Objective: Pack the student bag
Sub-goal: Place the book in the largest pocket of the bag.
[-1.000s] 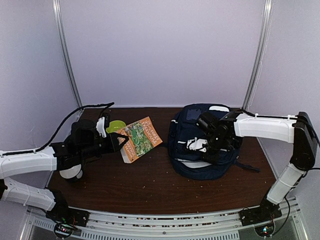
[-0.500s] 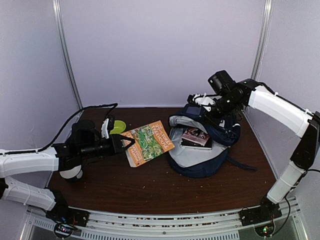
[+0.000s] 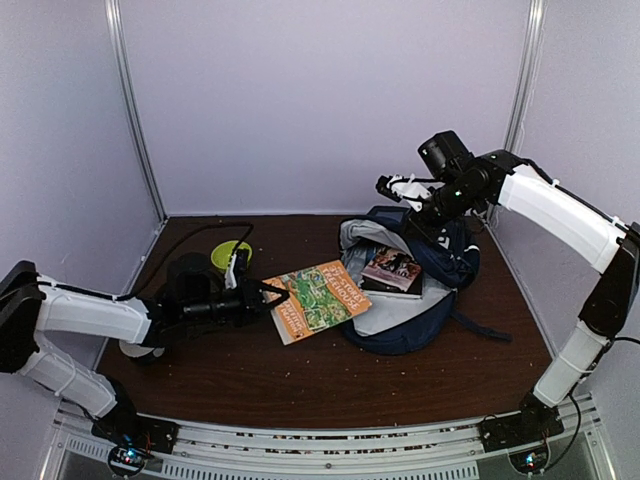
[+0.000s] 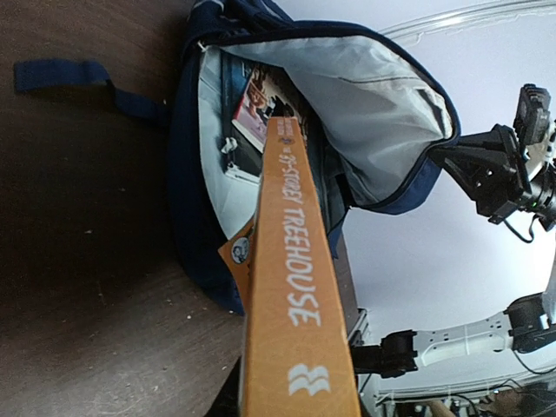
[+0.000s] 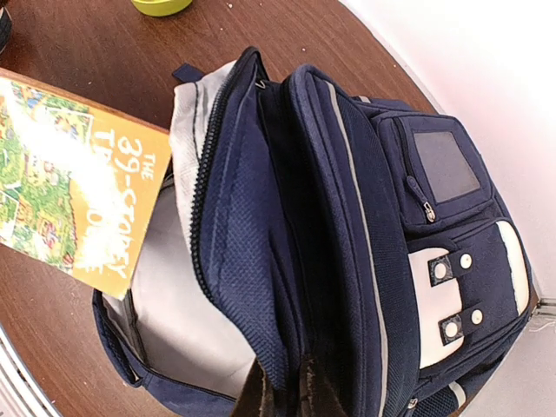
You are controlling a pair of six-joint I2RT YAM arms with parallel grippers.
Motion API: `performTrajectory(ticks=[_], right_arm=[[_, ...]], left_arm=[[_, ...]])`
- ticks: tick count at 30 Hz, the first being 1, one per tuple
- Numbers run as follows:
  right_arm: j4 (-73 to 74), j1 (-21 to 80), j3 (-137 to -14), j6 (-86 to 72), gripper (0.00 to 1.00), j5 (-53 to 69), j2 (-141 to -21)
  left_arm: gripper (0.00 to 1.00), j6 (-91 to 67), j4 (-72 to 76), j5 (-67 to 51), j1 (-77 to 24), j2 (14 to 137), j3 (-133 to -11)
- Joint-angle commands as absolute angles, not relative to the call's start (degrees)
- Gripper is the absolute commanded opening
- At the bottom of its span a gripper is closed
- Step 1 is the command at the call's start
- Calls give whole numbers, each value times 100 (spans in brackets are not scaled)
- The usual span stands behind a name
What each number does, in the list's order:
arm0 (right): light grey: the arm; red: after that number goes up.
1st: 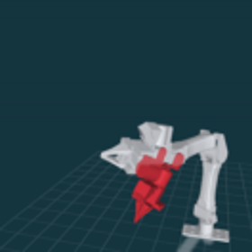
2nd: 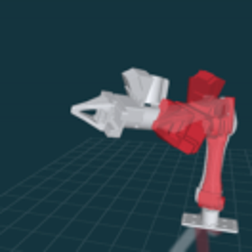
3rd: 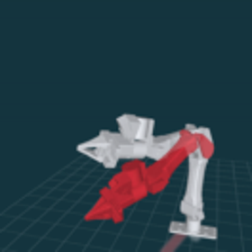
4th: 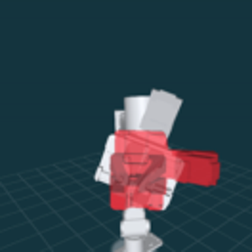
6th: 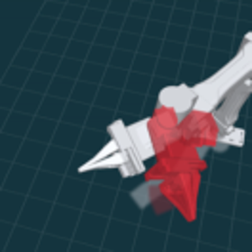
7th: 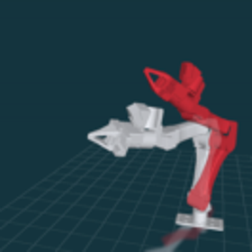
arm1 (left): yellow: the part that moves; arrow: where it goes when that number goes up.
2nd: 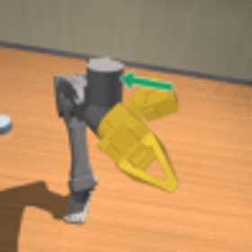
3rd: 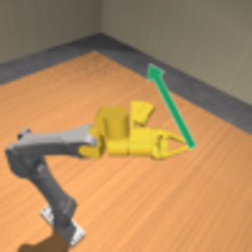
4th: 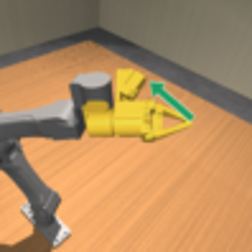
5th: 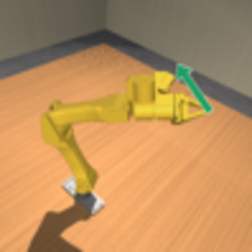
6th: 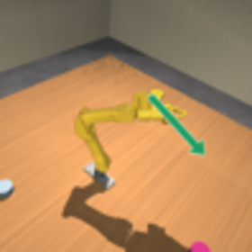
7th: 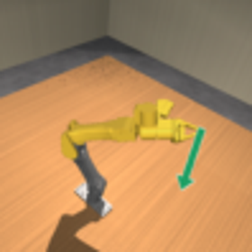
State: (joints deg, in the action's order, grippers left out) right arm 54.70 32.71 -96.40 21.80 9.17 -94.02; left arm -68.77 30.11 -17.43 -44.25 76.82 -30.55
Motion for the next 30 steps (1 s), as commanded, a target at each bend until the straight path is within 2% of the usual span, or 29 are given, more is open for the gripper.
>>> performTrajectory(ticks=[1,5,10,18,30], right_arm=[[4947,3241,-9970,2091,0,1065,-9297],[4926,3243,-9943,2068,0,1164,-9274],[4919,3243,-9899,2044,0,1251,-9241],[4869,3243,-9771,2031,0,1321,-9127],[4797,3243,-9597,2063,0,1433,-8801]], left_arm=[[0,-7793,5218,-2238,-4531,8417,-3468],[0,-8358,6184,-2390,-4594,9285,-3827],[0,-8820,6622,-2559,-4696,9959,-4347],[0,-9103,6639,-2607,-4729,10741,-5107],[0,-8927,5752,-2241,-4729,11451,-5901]])
